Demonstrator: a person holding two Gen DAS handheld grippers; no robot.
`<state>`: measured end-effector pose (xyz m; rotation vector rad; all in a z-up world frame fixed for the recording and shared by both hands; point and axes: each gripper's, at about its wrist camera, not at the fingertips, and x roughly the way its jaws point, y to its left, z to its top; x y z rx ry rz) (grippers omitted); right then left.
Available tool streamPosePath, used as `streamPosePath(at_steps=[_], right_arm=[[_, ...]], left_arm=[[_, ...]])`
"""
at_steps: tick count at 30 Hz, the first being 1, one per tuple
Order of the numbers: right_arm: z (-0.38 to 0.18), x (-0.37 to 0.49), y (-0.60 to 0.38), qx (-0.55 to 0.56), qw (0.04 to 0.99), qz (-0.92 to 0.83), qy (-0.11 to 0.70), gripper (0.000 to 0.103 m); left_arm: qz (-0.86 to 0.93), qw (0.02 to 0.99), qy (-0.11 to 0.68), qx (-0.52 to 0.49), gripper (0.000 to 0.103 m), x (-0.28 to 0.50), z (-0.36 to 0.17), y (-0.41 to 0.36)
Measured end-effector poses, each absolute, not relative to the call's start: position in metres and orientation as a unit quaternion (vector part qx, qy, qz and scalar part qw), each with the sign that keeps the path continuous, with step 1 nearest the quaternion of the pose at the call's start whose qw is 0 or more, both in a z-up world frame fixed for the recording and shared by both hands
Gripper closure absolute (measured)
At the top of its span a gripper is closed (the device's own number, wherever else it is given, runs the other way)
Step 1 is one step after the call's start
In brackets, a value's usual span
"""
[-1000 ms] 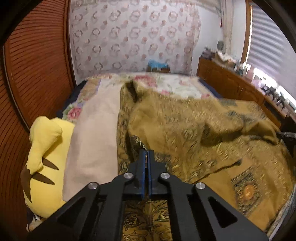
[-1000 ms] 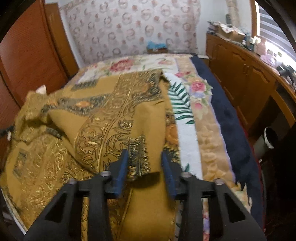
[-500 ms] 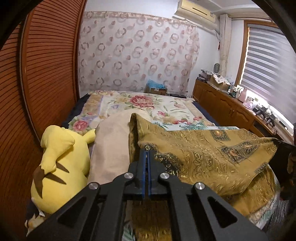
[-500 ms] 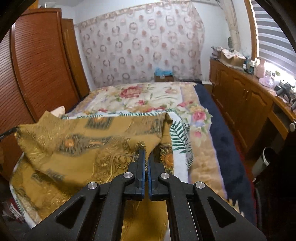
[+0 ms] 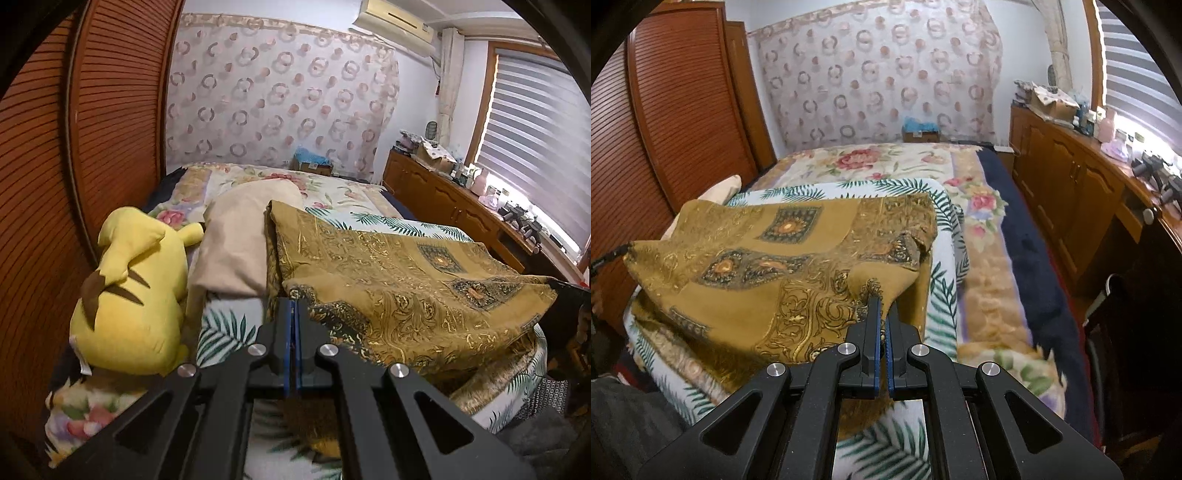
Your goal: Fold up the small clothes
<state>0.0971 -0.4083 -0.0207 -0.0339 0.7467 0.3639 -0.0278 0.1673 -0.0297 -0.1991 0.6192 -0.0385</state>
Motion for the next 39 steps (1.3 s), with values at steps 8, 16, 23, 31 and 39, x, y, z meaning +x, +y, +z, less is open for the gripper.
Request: streamPosePath(at_steps=[8,16,23,31,39], right_arm=[[-0.042,0.094,-0.402,-0.043,0.904,0.163,0.393,0.103],[-0.061,0.101,-0.397,-0.063,0.906,0.127,0.399,0.079],[-0.042,0.100,-0.381,-0.069,0.918,0.141,0.365,0.055],[-0.055,0.107,-0.339,-0.068,0.909,0.194,0.362,0.039],[-0.084,0.118,-0.301,-0.082,0.899,0.215,0.374,0.038]], left_arm=[[0.009,0.932,0.352,-0.080,0.100,-0.029,-0.062,0.160],[0.000,0.933,0.351,-0.075,0.080,-0.035,-0.063,0.155],[-0.004,0.933,0.355,-0.062,0.078,-0.031,-0.060,0.145],[0.006,0.920,0.386,-0.064,0.077,-0.023,-0.084,0.145],[0.012,0.910,0.408,-0.075,0.076,-0.022,-0.102,0.147]])
